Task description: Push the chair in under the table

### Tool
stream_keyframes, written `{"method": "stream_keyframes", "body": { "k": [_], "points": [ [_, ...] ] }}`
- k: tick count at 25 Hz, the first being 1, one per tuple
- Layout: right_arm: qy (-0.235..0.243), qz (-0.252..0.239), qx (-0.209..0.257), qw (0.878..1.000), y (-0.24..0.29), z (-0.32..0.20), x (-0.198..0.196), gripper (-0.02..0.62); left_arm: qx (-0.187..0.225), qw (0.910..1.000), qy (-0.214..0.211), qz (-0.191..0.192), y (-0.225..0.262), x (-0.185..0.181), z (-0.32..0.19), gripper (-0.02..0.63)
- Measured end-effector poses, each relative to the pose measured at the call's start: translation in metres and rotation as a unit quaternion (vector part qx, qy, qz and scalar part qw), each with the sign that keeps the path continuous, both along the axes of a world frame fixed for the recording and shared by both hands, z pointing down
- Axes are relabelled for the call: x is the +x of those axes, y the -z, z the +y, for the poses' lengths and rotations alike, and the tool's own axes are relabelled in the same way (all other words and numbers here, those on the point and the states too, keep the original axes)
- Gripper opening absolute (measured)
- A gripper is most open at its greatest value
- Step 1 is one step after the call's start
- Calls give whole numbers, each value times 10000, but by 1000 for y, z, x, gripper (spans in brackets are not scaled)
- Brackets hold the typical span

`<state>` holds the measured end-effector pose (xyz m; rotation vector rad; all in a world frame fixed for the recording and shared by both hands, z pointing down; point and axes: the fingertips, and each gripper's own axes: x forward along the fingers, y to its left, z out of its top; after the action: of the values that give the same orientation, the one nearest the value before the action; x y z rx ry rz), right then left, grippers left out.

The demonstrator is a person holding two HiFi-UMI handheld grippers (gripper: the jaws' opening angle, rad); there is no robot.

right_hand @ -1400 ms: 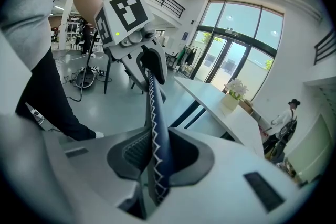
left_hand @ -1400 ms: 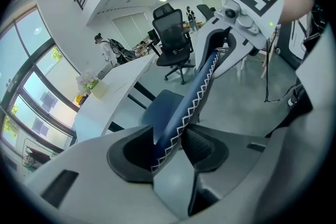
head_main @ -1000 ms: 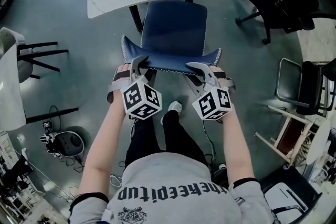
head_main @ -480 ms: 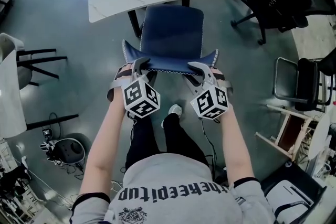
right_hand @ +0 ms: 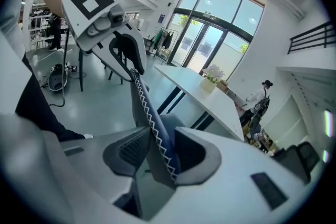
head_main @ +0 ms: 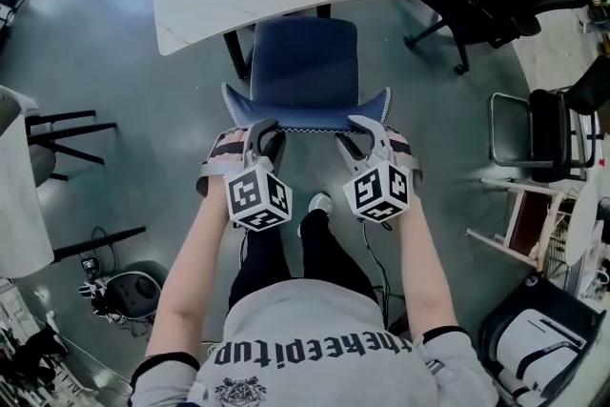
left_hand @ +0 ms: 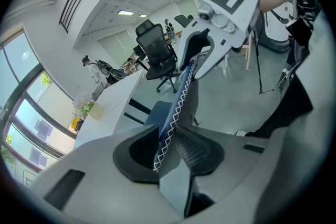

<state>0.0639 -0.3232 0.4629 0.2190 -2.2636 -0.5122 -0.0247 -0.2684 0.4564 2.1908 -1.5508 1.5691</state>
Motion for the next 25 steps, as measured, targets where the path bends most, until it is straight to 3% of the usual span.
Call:
{"method": "stream_keyframes", "body": {
  "k": [2, 6, 10, 16, 21, 25],
  "points": [
    [-160, -89, 98, 9998, 6, 2, 2, 145, 255, 9996, -77, 30, 9, 2, 4, 56],
    [-597, -564, 114, 9966, 28, 12, 6, 49, 587, 9977, -252, 203, 24, 6, 9, 28],
    [-915, -980, -482, 9898, 47, 30, 4, 11, 741, 9953, -393, 492, 36, 13, 11, 17],
    [-1370, -1926, -1246, 9637, 89, 54, -7, 11, 884, 9881, -722, 1029, 55, 29, 18, 15],
    [-1579, -2443, -1286, 9481, 121, 71, -9, 11, 1081, 9753, -842, 1734, 84, 42, 27, 15],
    [-1764, -2862, -1330, 9324, 140, 83, -6, 11, 1254, 9565, -908, 2472, 112, 51, 36, 15]
  ]
}}
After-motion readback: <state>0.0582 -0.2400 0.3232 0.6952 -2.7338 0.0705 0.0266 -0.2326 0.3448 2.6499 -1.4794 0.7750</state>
